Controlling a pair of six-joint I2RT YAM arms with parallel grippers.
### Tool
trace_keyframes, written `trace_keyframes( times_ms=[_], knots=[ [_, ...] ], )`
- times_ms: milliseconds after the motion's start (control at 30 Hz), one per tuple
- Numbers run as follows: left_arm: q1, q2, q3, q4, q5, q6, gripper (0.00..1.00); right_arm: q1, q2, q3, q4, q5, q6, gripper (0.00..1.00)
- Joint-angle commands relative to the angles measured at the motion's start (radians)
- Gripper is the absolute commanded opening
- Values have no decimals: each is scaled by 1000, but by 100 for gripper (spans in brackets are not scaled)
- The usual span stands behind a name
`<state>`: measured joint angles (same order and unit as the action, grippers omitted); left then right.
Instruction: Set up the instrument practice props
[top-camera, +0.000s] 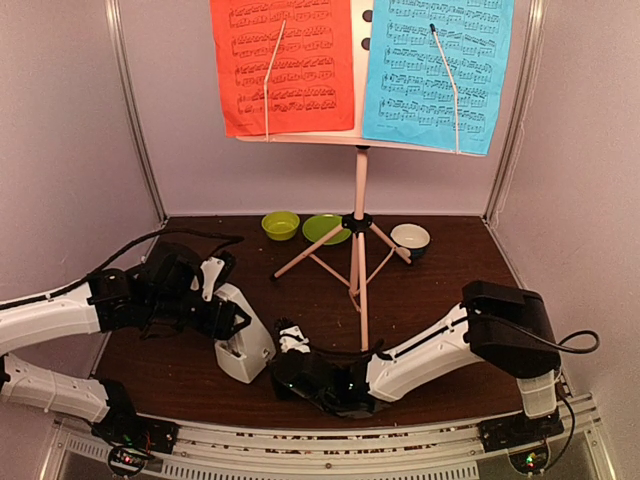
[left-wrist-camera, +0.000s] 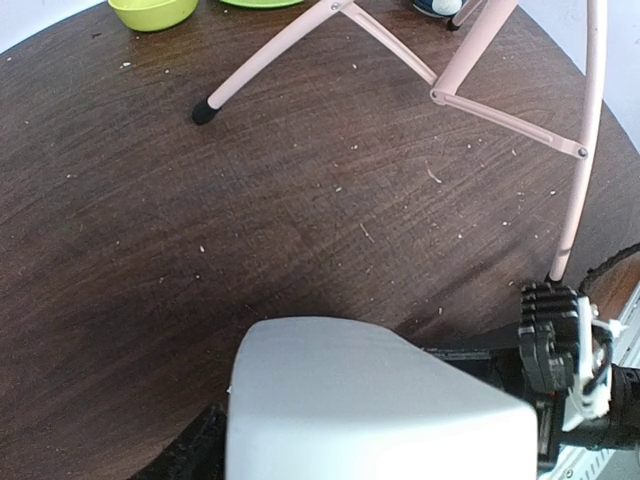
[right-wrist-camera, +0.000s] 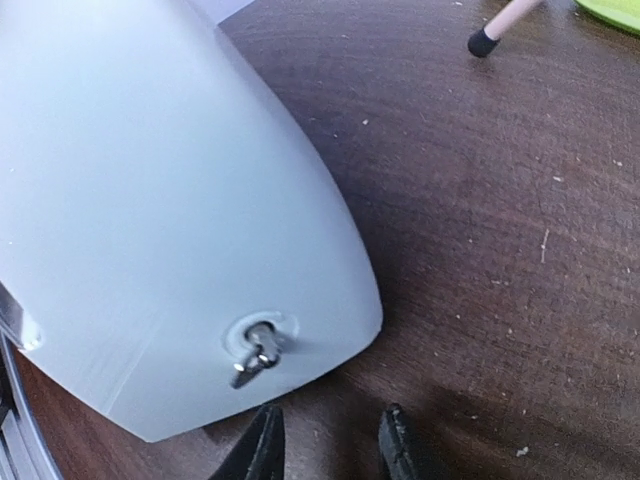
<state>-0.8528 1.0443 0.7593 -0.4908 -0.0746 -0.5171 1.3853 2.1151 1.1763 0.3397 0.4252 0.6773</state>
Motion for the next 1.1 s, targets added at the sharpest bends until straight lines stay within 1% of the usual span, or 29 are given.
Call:
trace_keyframes(
  times_ms=[0,100,167,200,267,433,633,800,1067],
  knots=[
    [-3,-41,40,81,7,-9,1,-2,-37,-45,-14,74,9,31],
    [-3,-44,40,75,5,-9,1,-1,-45,-60,14,65,-4,30],
    [-4,-45,42,71,3,-9,1,-2,-51,-81,70,35,-19,35],
    [-3,-46,41,70,3,-8,1,-1,-52,-92,96,19,-24,39],
    [-3,-45,44,69,1,-8,1,2,-57,-100,139,-9,-32,44],
    [-3,-43,47,69,1,-9,0,12,-61,-78,192,-33,-43,47],
    [-4,-50,44,66,7,-10,0,12,-25,-8,128,-2,-18,45],
    [-3,-55,47,61,16,-6,0,12,-8,-6,125,17,11,44],
    [-3,-60,52,61,33,-6,0,11,0,4,72,48,-5,33]
  ],
)
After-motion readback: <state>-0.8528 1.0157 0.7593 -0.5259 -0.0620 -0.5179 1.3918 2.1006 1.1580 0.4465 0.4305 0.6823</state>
